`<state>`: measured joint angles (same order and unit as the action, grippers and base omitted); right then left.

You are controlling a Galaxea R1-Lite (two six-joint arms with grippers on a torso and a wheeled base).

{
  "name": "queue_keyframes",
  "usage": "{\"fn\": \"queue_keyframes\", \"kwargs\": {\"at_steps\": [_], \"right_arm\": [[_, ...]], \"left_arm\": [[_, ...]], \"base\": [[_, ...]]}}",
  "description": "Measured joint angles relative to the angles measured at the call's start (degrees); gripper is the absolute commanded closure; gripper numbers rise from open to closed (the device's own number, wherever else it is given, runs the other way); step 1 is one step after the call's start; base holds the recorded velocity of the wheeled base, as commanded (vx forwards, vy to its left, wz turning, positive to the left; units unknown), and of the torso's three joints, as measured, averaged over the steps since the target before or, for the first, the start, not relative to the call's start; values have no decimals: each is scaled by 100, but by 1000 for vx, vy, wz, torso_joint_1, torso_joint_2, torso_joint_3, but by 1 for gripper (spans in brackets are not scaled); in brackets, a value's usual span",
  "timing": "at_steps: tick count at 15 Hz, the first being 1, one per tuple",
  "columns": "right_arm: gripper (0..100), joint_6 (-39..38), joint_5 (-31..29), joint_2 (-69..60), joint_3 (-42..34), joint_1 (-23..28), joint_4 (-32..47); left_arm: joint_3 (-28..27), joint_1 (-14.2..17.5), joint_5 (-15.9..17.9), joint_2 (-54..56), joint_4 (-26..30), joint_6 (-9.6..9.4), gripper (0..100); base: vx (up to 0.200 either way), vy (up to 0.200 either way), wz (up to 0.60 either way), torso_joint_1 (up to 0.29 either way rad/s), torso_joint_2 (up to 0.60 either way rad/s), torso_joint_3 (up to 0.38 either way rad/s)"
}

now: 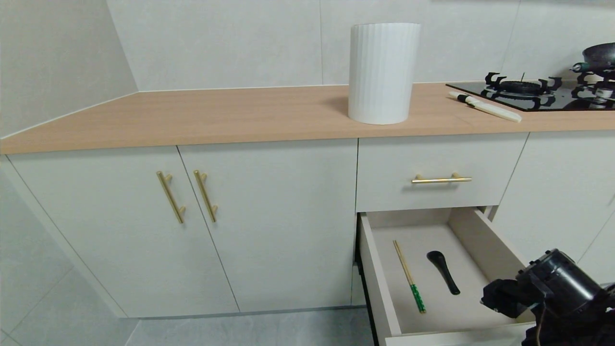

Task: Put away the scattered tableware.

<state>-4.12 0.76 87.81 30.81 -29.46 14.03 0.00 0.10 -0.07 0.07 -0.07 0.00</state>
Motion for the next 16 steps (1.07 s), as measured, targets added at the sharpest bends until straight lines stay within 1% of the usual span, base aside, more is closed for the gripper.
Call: {"fn": "queue_keyframes", "kwargs": {"at_steps": [3,5,8,11,16], "right_arm": [[0,-759,-579,452,277,22,6],[0,-1206,-847,762,478,20,15],[0,-1373,-956,1031,679,28,-66],[0,-1465,-1175,1125,717,61,-416],[0,-1547,-1302,1167,679,160,-1075]], "left_arm": [[0,0,0,0,0,0,0],[0,0,0,0,0,0,0],[-2,0,0,0,2,0,0],[-2,0,0,0,0,0,0],[0,0,0,0,0,0,0]], "base": [[0,0,0,0,0,0],[0,0,0,0,0,0],[0,0,0,0,0,0],[0,0,0,0,0,0],[0,0,0,0,0,0]]}}
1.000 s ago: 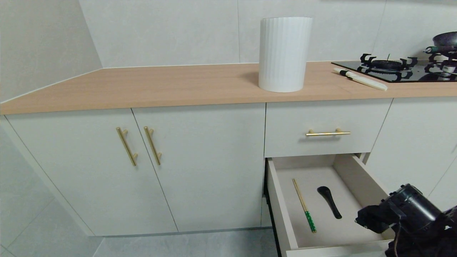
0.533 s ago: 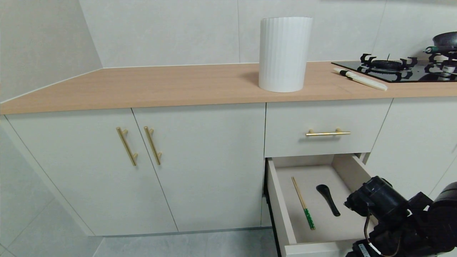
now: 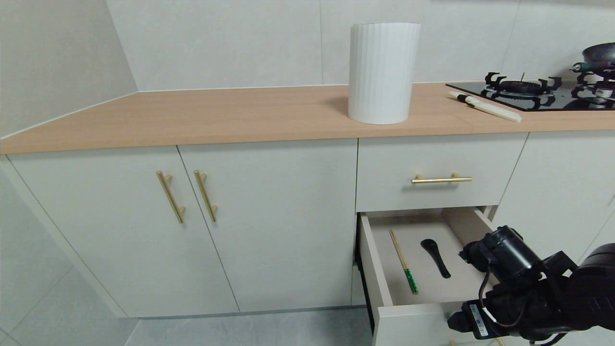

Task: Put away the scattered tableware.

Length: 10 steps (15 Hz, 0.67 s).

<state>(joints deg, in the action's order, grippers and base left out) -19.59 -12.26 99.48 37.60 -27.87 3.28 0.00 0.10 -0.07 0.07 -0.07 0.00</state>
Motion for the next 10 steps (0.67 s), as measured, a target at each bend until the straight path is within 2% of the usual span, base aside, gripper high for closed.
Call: {"fn": "queue_keyframes", "kwargs": {"at_steps": [10], "right_arm": [[0,90,-79,538,210,406,-1252]], "left_arm": [[0,0,0,0,0,0,0]], "base": [[0,0,0,0,0,0]]}}
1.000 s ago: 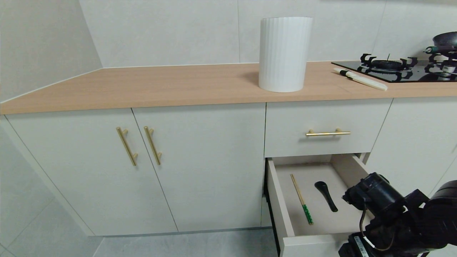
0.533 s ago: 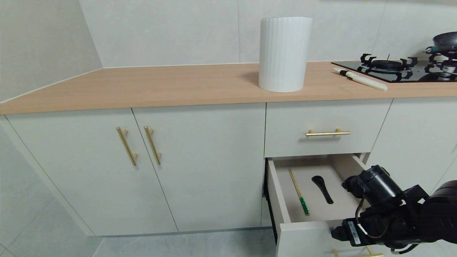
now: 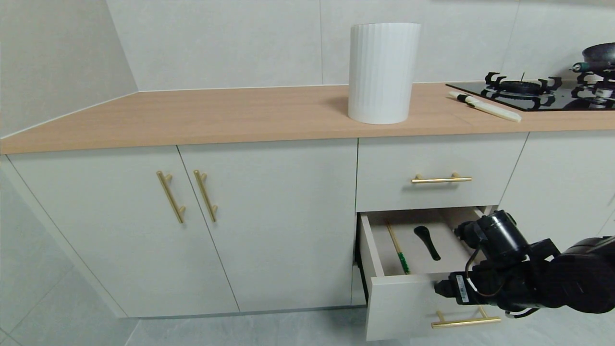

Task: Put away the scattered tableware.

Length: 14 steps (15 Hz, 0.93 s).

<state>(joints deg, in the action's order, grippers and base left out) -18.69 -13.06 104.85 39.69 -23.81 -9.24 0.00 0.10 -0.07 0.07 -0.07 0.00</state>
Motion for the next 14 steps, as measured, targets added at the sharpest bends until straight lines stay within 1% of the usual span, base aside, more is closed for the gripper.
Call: {"fn": "queue_keyframes", "kwargs": {"at_steps": [1,5,8,10,13,14], "right_arm": [[0,0,-5,83,38,38,-140],[0,-6,-88,553,63,319,-1325],[0,-52,-119,901,49,524,-2061],[0,-55,-122,1135,-1,625,-2857],[0,-49,-122,1590,-135,777,-4374],[0,-38,-128,1755,-199,818,-4714]], "left_arm": [[0,0,2,0,0,0,0],[0,0,0,0,0,0,0],[-2,0,0,0,0,0,0],[-2,0,-2,0,2,0,0],[-2,0,0,0,0,0,0],[-2,0,0,0,0,0,0]], "base": [[0,0,0,0,0,0],[0,0,0,0,0,0],[0,0,0,0,0,0],[0,0,0,0,0,0],[0,0,0,0,0,0],[0,0,0,0,0,0]]}}
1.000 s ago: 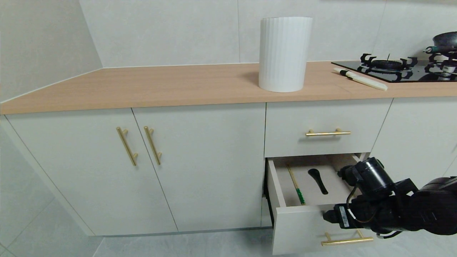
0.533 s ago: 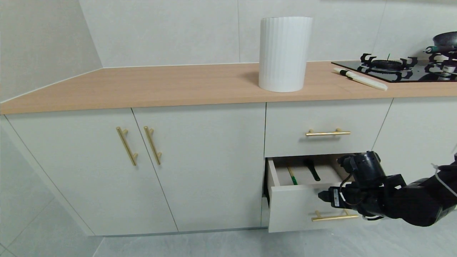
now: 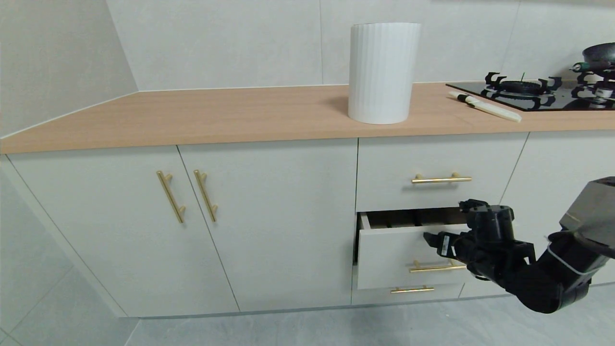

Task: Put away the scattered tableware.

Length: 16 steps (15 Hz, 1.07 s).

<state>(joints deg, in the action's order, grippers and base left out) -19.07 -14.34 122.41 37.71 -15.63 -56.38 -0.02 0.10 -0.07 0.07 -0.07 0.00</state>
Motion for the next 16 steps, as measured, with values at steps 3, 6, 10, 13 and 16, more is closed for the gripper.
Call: {"fn": "queue_keyframes", "kwargs": {"at_steps": [3,6,10,13,16], "right_arm": [[0,22,-28,411,-34,113,-578],[0,-17,-41,668,93,171,-638],[0,-39,-41,979,284,276,-1187],[0,-85,-118,1307,571,380,-1521],[0,-402,-143,1530,863,450,-1530]], "left_arm": [[2,-2,0,0,0,0,0],[2,0,0,0,0,0,0],[0,0,0,0,0,0,0],[2,0,0,0,0,0,0],[2,0,0,0,0,0,0]], "base": [[0,0,0,0,0,0],[0,0,0,0,0,0],[0,0,0,0,0,0],[0,0,0,0,0,0],[0,0,0,0,0,0]]}}
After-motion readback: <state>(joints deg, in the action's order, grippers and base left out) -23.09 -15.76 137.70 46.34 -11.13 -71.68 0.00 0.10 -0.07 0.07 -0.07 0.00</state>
